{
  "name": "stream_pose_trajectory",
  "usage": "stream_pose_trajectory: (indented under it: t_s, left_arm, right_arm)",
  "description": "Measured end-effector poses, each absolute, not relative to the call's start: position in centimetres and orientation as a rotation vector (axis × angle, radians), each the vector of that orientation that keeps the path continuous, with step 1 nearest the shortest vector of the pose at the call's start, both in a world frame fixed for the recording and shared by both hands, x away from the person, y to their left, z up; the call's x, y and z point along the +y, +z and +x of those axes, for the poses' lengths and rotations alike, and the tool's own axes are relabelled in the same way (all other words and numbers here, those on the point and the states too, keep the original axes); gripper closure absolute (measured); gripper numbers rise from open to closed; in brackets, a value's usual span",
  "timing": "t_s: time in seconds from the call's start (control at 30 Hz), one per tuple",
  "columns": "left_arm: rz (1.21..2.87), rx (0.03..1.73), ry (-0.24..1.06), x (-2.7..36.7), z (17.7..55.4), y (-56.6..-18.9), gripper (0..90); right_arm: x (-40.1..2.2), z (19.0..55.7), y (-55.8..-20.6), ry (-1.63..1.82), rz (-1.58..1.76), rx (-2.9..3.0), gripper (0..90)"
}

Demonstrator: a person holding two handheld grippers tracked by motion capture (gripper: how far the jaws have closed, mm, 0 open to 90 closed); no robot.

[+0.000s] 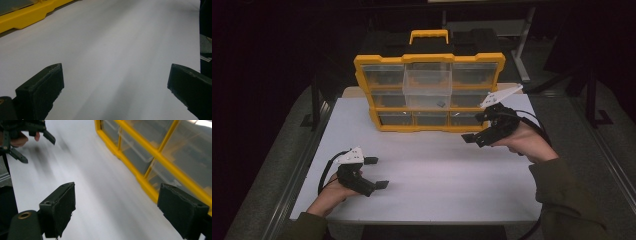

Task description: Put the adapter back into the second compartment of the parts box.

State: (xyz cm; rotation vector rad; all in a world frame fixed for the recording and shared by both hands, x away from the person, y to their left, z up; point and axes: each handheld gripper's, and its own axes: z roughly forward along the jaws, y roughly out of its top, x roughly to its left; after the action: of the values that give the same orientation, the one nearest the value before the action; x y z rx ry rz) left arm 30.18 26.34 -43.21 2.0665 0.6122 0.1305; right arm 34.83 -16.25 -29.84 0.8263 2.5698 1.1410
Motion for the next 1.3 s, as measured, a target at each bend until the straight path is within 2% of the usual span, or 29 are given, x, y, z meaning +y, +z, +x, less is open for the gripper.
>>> stream_pose_trajectory:
  t_s: [0.2, 0.6, 1.3]
  left_arm:
    - [2.067, 0.611, 0.129, 26.3, 30.2, -43.2, 0.0]
    - [2.072, 0.605, 0.126, 26.3, 30.1, -43.2, 0.0]
    - [2.079, 0.594, 0.134, 26.2, 30.0, -43.3, 0.0]
  right_arm:
    - [-16.4, 34.1, -32.1, 1.132, 0.84, 2.569, 11.3]
    - [-16.7, 32.0, -37.1, 1.106, 0.875, 2.559, 0.4]
    - [-17.9, 29.0, -43.3, 1.151, 0.954, 2.488, 0.0]
